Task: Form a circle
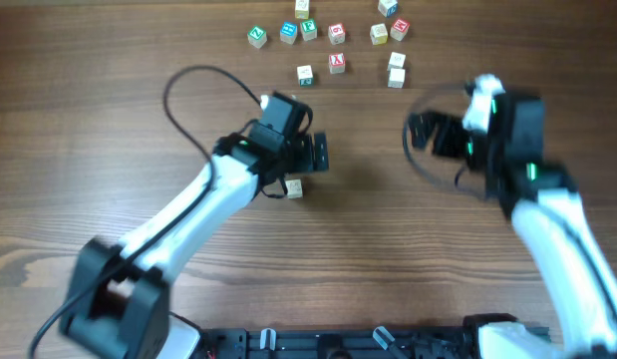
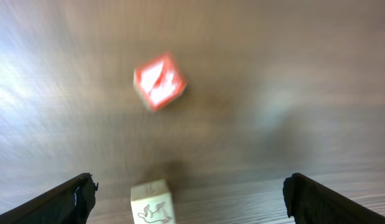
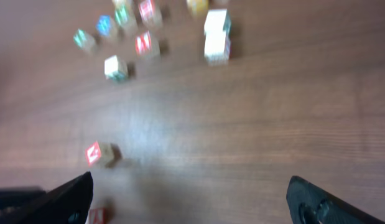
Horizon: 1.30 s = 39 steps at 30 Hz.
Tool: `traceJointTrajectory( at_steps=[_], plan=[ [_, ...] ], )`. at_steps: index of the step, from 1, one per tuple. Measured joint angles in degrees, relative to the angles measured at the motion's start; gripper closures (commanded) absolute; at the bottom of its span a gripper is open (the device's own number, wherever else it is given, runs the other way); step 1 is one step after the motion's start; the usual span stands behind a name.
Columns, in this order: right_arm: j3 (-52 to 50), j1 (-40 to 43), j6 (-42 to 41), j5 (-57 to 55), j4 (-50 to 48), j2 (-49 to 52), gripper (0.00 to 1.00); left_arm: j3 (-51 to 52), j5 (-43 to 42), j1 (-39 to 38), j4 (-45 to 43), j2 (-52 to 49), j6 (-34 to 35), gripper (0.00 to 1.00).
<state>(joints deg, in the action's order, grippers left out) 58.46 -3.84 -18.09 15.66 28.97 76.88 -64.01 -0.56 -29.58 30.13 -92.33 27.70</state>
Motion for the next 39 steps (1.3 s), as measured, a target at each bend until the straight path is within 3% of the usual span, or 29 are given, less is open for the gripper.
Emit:
traceJointTrajectory(
  at_steps=[3,7,11,17,22,28,30,34,39],
  plan=[
    [10.5,0.0,1.1,4.2,0.7,9.1,0.00,-1.8,4.1,0.0,0.1,7.4,-0.7,0.00],
    [14.3,0.0,1.4,6.4,-10.2,16.2,0.01,-2.0,8.7,0.0,1.7,13.5,-0.9,0.00],
    [18.4,-0.4,0.2,5.6,-8.7,27.0,0.01,-2.0,11.1,0.0,3.4,13.9,-1.0,0.00],
    [30.4,-6.3,3.1,-8.0,-1.7,42.5,0.01,-2.0,11.9,0.0,3.8,13.8,-1.1,0.00],
    [33.4,-10.3,4.6,-16.6,-4.2,46.7,0.00,-2.0,11.9,0.0,3.8,13.8,-1.1,0.00],
    [33.6,-9.4,4.5,-22.2,-9.2,51.6,0.02,-2.0,11.9,0.0,3.8,13.8,-1.1,0.00],
    [33.6,-9.4,4.2,-23.0,-9.9,52.5,0.09,-2.0,11.9,0.0,3.8,13.8,-1.1,0.00],
    [33.6,-9.4,2.3,-23.9,-10.6,53.6,0.51,-2.0,11.9,0.0,3.8,13.8,-1.1,0.00],
    [33.9,-9.4,0.8,-24.1,-9.8,53.6,0.68,-2.0,11.9,0.0,3.8,13.8,-1.1,0.00]
  ],
)
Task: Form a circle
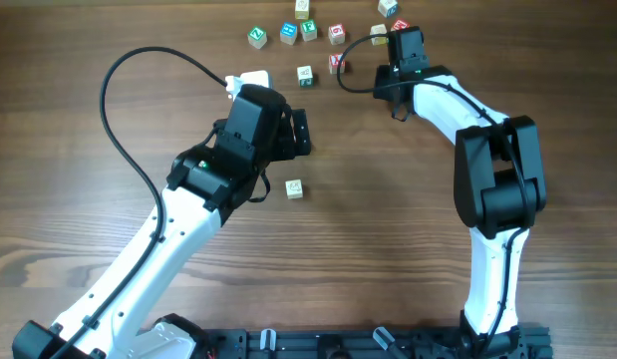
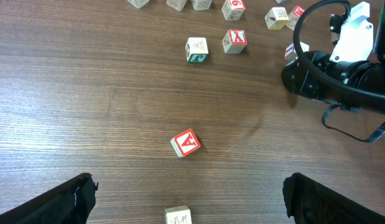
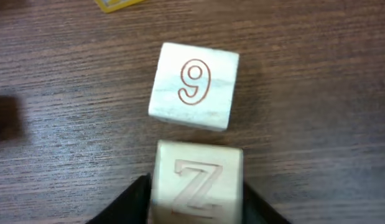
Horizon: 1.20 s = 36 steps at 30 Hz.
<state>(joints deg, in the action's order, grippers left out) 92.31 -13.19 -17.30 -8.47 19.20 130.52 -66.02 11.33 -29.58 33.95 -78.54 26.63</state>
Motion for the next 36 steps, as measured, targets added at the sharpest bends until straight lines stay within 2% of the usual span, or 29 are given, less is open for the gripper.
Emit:
traceJointTrajectory(
  at_steps=[7,9,15,22,24,27,29,30,32,34,36],
  plan=[
    [0.7,0.0,-0.4,0.2,8.3,-3.0,0.79,0.0,0.0,0.0,0.0,0.0,0.0,0.00],
    [0.7,0.0,0.9,1.7,10.6,-5.3,0.80,0.0,0.0,0.0,0.0,0.0,0.0,0.00],
    [1.2,0.0,11.3,15.2,19.5,-11.5,0.80,0.0,0.0,0.0,0.0,0.0,0.0,0.00],
    [1.2,0.0,12.9,19.3,27.9,-11.5,0.80,0.0,0.0,0.0,-0.4,0.0,0.0,0.00],
    [1.2,-0.1,13.1,20.7,29.9,-11.5,0.80,0.0,1.8,0.0,-1.9,0.0,0.0,0.00],
    [1.2,-0.4,14.2,22.1,33.4,-11.5,0.80,0.0,8.9,0.8,0.1,0.5,0.8,0.00],
    [1.2,-1.1,15.8,23.6,35.6,-11.5,0.80,0.0,13.7,2.1,3.5,2.0,2.5,0.00],
    [1.2,-1.5,16.5,24.4,36.1,-11.5,0.80,0.0,18.5,4.0,6.9,4.9,5.0,0.00],
    [0.9,-2.4,18.2,26.2,36.2,-11.5,0.80,-0.1,22.3,7.5,12.9,8.6,8.8,0.00],
    [-0.1,-3.7,19.6,27.6,35.8,-11.5,0.79,-0.1,25.8,15.4,18.6,13.7,13.7,0.00],
    [-1.9,-5.1,20.4,28.4,34.1,-11.5,0.79,-0.2,25.5,22.5,21.6,16.9,16.9,0.00]
  ],
)
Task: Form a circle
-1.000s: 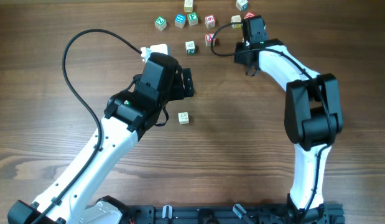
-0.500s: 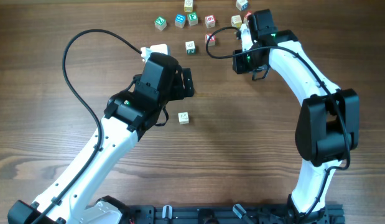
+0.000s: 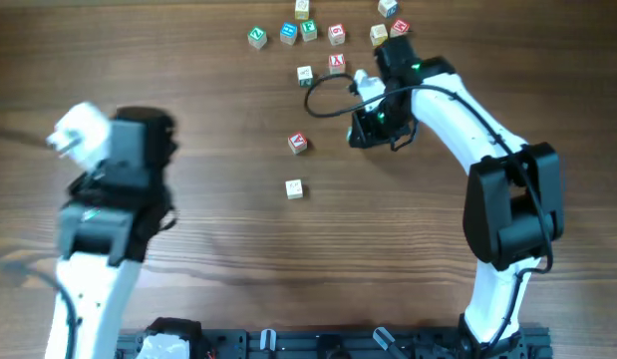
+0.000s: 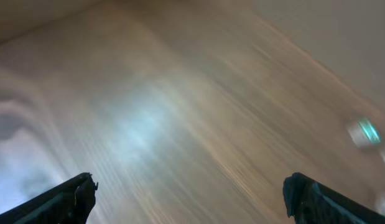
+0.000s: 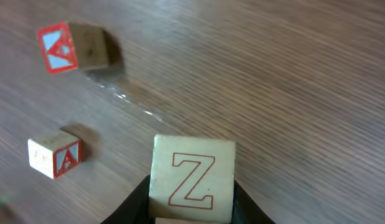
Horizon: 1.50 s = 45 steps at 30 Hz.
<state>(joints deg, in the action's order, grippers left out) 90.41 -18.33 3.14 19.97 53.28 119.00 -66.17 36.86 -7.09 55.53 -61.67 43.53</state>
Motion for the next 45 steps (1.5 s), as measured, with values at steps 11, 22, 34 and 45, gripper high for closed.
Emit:
traceJointTrajectory(
  at_steps=[11,22,34,45],
  plan=[
    [-11.4,-4.7,-0.2,6.1,-11.9,-0.3,0.79,0.0,-12.1,15.1,3.5,-5.9,3.8,0.00],
    [-12.5,-12.1,-1.8,2.4,-19.6,-0.4,0.80,0.0,-15.8,15.0,3.4,-15.0,4.0,0.00],
    [-12.6,-11.9,-12.7,-12.9,-26.6,-0.5,0.83,0.0,-15.8,15.0,3.4,-15.2,4.0,0.00],
    [-12.5,-11.9,-13.7,-13.3,-22.8,-1.0,0.89,0.0,-15.8,15.0,3.4,-15.2,4.0,0.00]
  ],
)
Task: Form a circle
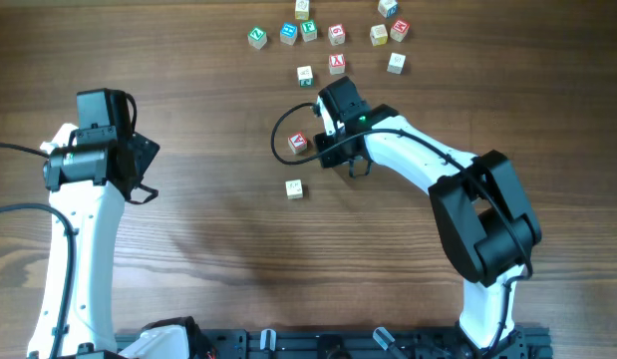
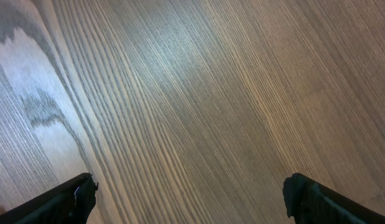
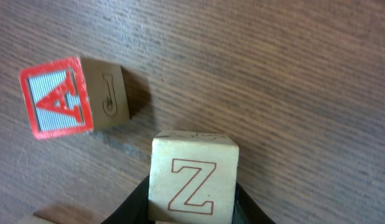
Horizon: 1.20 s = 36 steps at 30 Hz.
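Observation:
Lettered wooden blocks are the task's pieces. My right gripper (image 3: 192, 194) is shut on a pale Z block (image 3: 193, 179), held low just right of a red A block (image 3: 58, 96), with a small gap between them. From overhead the right gripper (image 1: 340, 150) sits beside the red A block (image 1: 298, 143), and a pale block (image 1: 294, 187) lies below that. Several more blocks (image 1: 328, 35) stay scattered at the far edge. My left gripper (image 2: 189, 199) is open over bare wood at the far left, shown overhead as the left gripper (image 1: 139, 168).
The wooden table (image 1: 188, 249) carries everything. The 9 block (image 1: 396, 62) sits alone at the right end of the far group. A black cable (image 1: 278, 140) loops from the right wrist near the red A block.
My right gripper, still holding the Z block, has shifted left and now sits right beside the red A block. The left arm remains at the far left, its view now sharp.
First my open left gripper hovered over the red A and pale blocks mid-table while the right arm was off to the right. Then the right gripper was shut on the Z block beside the 9 block. Later the left arm was far left, the Z mid-table.

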Tool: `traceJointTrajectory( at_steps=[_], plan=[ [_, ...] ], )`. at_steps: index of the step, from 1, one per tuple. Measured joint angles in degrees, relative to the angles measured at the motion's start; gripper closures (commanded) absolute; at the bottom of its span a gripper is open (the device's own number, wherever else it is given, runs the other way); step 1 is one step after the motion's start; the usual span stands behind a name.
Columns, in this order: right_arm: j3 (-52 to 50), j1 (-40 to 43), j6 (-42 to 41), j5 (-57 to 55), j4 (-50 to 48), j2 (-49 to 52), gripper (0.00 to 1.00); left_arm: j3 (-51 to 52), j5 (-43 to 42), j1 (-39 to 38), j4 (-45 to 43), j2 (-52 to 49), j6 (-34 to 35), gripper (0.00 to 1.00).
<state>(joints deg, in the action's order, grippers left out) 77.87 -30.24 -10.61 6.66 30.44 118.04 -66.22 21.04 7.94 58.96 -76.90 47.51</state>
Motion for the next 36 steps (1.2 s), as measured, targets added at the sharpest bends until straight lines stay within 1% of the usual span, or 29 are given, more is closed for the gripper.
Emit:
traceJointTrajectory(
  at_steps=[20,36],
  plan=[
    [0.0,0.3,6.6,9.7,2.4,-0.1,0.90,0.0,0.0,0.0,0.0,0.0,0.0,0.00],
    [-0.5,0.3,7.3,10.5,-1.1,-0.1,0.90,0.0,0.0,0.0,0.0,0.0,0.0,0.00]
  ],
)
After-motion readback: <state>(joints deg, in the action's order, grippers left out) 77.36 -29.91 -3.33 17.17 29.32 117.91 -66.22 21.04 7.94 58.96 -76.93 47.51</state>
